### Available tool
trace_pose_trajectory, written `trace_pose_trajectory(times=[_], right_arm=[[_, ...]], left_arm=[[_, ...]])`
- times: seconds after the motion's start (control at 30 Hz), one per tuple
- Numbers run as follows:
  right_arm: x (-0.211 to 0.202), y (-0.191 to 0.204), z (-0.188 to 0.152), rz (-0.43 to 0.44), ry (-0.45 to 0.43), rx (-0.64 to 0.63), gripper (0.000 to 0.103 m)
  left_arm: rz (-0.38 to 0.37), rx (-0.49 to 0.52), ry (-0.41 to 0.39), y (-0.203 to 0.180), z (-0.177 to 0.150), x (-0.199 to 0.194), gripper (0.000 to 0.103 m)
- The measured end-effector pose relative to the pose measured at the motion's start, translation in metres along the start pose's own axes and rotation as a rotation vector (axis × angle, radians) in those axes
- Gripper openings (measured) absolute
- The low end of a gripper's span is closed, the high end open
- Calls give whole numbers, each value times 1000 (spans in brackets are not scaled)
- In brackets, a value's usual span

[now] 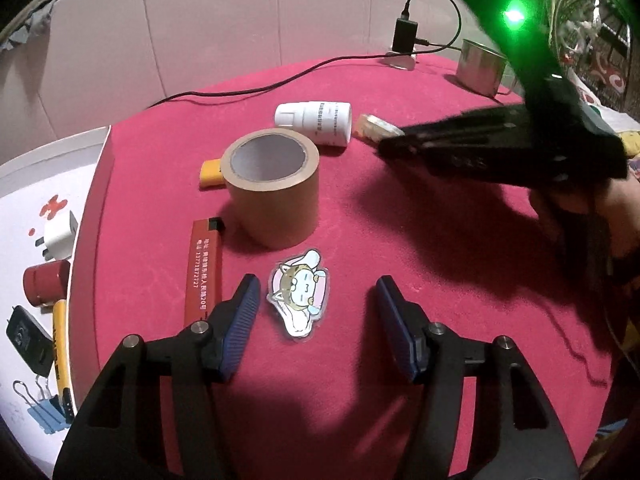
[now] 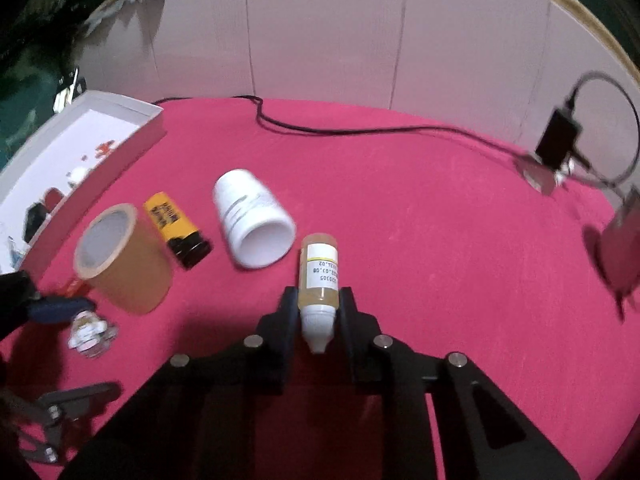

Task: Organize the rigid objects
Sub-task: 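Grasp the cartoon sticker badge with the left tool while the right tool grasps the dropper bottle, then carry the sticker badge and dropper bottle over the white tray with both tools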

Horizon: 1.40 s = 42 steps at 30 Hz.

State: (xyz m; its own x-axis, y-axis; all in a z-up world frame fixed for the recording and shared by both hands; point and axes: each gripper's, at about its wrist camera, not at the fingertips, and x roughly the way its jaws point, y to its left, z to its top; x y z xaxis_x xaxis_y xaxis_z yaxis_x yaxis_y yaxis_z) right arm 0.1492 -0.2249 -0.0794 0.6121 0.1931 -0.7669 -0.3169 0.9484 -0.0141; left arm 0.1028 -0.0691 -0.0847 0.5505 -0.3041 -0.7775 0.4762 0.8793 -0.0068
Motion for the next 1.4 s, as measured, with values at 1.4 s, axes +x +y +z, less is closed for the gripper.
trace_pose_trajectory(times=[1.4], right_arm=[[-38, -20, -23, -26, -167, 246, 19]], left_arm=[[96, -67, -234, 4, -12, -45, 29]])
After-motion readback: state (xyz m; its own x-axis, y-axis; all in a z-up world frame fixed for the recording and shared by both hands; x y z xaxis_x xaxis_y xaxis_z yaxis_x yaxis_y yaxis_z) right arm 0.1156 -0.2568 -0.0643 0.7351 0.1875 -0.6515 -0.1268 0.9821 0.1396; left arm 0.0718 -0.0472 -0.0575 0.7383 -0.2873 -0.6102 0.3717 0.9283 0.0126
